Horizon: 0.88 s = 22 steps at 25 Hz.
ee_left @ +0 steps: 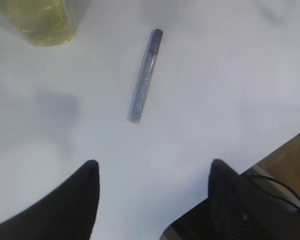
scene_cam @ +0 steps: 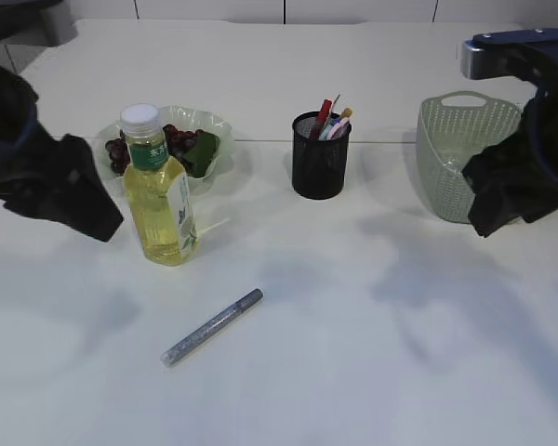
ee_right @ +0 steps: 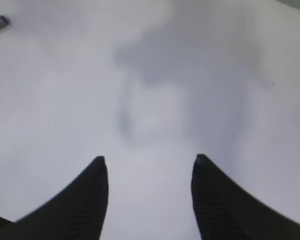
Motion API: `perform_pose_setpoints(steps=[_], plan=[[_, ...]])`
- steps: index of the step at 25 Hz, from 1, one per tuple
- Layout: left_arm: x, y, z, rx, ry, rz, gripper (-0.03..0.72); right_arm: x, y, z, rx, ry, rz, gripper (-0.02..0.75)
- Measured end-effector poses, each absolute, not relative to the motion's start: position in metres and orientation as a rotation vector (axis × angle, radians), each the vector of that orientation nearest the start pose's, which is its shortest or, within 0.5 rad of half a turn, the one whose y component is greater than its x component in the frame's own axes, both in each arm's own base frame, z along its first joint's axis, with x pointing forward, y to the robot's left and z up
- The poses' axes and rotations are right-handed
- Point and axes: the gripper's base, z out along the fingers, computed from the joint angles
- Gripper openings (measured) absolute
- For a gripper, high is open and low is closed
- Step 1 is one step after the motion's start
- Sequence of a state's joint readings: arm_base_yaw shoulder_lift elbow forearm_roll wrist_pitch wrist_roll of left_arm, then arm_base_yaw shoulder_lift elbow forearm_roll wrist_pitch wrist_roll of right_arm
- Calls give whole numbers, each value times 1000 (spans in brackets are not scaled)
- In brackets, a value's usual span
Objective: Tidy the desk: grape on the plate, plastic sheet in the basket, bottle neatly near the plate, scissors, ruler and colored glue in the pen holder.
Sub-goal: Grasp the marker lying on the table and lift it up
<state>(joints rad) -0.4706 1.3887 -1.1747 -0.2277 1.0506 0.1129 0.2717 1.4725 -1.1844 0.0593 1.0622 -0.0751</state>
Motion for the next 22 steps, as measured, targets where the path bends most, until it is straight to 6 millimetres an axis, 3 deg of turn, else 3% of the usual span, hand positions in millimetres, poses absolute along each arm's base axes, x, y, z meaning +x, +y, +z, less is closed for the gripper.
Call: perform_pose_setpoints(steps=[6, 12, 16, 22], plan=[[267, -179, 302, 846, 2694, -360, 496, 260, 77, 313, -454, 2737, 128, 438], [300, -215, 272, 1020, 2751, -330, 496, 257, 76, 313, -459, 2760, 126, 438], [317, -226, 245, 1045, 2810, -315, 496, 255, 76, 312, -461, 2776, 124, 438], [328, -233, 204, 1113, 2884, -282, 496, 255, 76, 312, -460, 2781, 124, 438]])
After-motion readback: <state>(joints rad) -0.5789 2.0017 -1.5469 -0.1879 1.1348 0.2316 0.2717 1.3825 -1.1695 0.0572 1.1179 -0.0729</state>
